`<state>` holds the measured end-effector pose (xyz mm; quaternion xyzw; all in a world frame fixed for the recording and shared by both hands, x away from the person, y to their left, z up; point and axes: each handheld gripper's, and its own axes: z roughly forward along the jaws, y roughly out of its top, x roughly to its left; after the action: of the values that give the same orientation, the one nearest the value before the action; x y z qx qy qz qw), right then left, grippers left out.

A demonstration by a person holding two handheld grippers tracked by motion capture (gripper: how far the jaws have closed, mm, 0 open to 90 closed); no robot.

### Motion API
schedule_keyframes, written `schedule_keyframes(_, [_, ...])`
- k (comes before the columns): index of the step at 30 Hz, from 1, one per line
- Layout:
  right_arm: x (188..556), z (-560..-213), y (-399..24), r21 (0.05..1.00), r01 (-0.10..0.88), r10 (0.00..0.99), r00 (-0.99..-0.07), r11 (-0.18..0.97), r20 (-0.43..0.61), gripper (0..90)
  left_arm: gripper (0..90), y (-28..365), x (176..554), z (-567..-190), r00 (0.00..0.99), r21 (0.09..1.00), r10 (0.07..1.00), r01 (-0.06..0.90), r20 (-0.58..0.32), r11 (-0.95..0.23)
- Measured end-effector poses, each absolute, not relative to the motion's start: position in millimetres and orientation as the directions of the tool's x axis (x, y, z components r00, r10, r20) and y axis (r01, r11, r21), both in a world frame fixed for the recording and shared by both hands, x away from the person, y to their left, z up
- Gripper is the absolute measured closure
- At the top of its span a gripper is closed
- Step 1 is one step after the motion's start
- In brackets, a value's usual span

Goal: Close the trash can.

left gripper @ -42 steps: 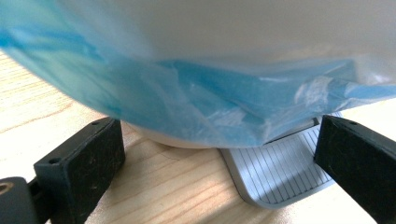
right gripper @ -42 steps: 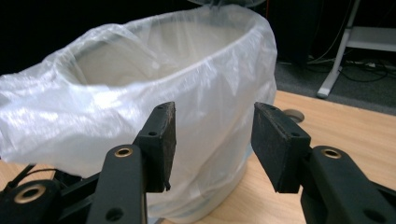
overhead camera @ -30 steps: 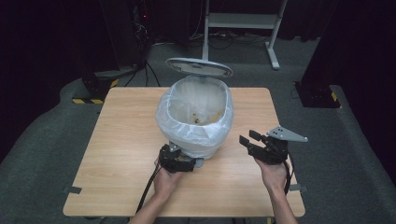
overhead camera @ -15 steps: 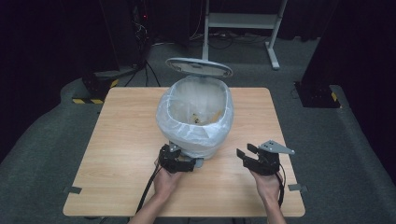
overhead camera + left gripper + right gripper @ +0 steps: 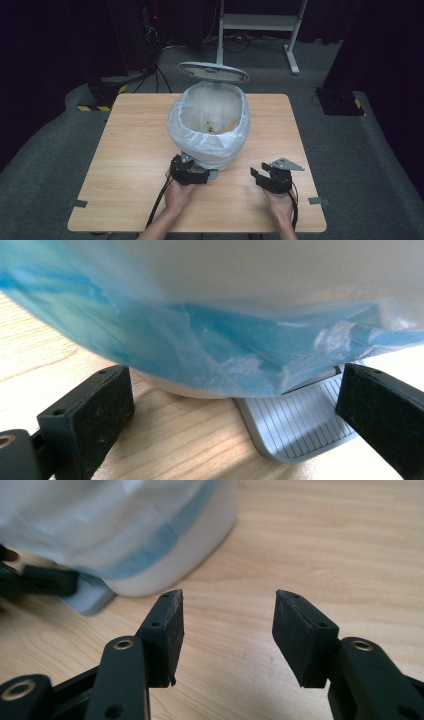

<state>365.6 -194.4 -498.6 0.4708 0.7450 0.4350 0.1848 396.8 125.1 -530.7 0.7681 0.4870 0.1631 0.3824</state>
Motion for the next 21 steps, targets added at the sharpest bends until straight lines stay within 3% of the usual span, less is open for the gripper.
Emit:
schedule_keyframes(15, [372.6,-529.2,-189.1,0.747,0.604,0.901,-0.433,0.279,0.013,41.4,2.4,124.3,396.6,-531.1,0.466,0.751,0.875,0.622,-0.129,-0.22])
schedule_keyframes(21, [373.3,-529.5,-188.3,0.741,0.608,0.908,-0.419,0.285,-0.006,37.8,2.5,130.7,396.7,-528.4,0.505,0.719,0.859,0.627,-0.083,-0.299])
